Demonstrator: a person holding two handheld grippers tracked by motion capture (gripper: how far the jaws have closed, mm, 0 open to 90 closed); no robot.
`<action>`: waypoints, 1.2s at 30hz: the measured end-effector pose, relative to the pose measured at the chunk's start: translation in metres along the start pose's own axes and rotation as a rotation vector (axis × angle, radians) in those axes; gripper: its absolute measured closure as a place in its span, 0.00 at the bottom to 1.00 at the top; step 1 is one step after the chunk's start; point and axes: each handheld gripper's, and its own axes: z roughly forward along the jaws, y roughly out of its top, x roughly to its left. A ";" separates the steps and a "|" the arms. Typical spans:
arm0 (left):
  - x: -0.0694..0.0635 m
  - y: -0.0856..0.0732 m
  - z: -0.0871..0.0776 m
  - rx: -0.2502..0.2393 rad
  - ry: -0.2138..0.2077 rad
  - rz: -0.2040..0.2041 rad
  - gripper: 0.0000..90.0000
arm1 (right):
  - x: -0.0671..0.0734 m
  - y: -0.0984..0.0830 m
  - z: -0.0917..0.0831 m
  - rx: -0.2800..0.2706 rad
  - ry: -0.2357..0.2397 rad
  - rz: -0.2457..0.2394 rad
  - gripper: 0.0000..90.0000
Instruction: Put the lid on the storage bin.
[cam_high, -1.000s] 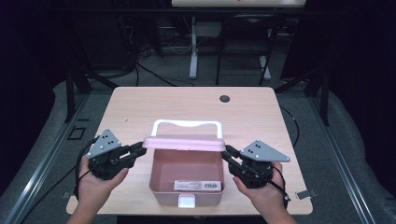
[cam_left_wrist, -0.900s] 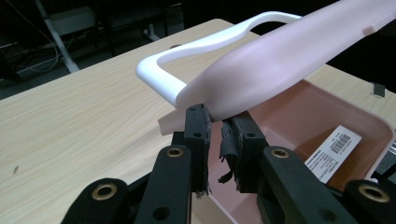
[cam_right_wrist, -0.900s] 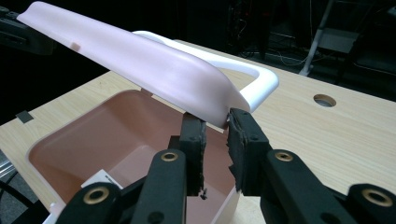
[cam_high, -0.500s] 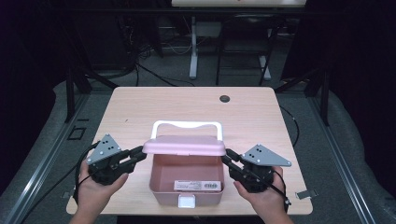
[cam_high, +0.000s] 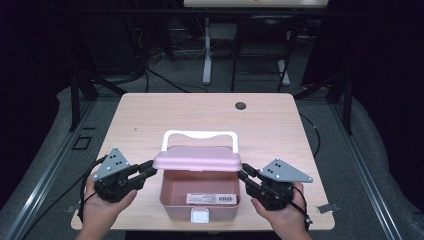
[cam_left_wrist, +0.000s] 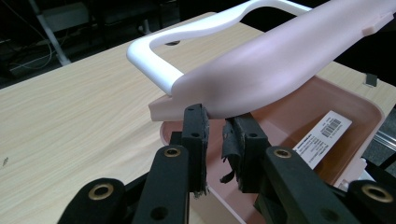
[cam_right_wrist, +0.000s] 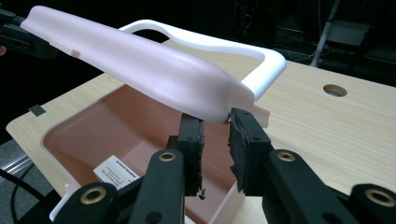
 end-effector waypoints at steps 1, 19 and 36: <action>0.000 0.000 0.000 0.000 0.000 -0.001 0.86 | 0.000 0.000 0.000 0.002 0.002 0.001 0.82; -0.004 -0.006 -0.002 0.008 -0.016 -0.009 0.86 | -0.001 -0.008 -0.003 0.004 0.022 0.020 0.82; -0.006 -0.012 -0.005 0.014 -0.030 -0.004 0.86 | -0.001 -0.013 -0.004 0.012 0.035 0.030 0.81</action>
